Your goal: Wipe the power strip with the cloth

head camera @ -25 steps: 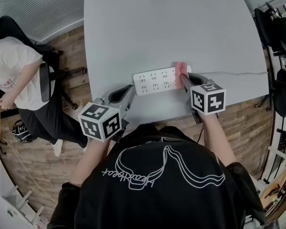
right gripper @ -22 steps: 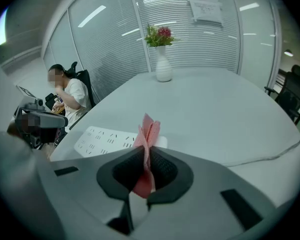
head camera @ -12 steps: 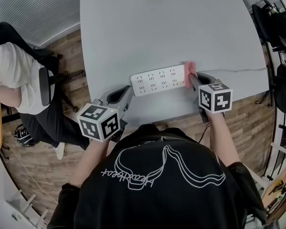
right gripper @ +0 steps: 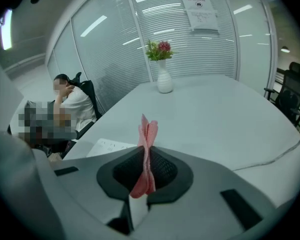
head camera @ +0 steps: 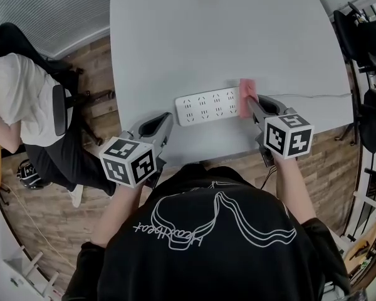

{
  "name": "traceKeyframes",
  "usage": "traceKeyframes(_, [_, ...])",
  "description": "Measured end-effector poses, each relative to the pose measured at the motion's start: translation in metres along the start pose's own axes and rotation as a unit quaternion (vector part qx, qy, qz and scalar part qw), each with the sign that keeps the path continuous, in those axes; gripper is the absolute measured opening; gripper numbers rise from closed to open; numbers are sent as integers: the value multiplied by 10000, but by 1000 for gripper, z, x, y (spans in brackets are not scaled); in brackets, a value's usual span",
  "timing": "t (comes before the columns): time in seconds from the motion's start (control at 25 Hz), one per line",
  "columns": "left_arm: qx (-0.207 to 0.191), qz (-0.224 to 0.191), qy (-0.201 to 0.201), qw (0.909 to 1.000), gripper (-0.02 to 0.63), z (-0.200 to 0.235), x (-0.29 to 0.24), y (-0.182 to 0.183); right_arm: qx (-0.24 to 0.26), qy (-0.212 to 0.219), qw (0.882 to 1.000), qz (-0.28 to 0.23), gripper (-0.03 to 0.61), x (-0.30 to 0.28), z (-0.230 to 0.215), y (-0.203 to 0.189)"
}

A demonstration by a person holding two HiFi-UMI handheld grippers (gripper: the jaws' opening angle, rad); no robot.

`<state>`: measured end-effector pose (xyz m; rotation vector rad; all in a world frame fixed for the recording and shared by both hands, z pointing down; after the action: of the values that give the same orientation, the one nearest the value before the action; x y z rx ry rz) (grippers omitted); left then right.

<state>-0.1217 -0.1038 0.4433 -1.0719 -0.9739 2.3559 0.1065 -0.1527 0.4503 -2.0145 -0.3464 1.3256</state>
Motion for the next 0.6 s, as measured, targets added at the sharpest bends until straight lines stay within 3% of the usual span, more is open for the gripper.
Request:
traceKeyframes(0.36, [79,-134,112,9998,15,6,15,3,127,715,9973,-121,37,-17,59,19])
traceKeyframes(0.6, [293,-196,242,9991,15,16,19,-9,283,1334,9906,60,37,-40,105,13])
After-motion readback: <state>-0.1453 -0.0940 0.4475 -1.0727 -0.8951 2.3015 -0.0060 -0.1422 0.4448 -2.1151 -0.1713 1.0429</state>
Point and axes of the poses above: the fingertips, and each gripper's own axes: x backward along the fingers, z to its left, y out of its top, the point moved 2 cm from there along x, backward along the fingers, and after that the axes turned 2 degrees about -x, right-handed, at the moved point
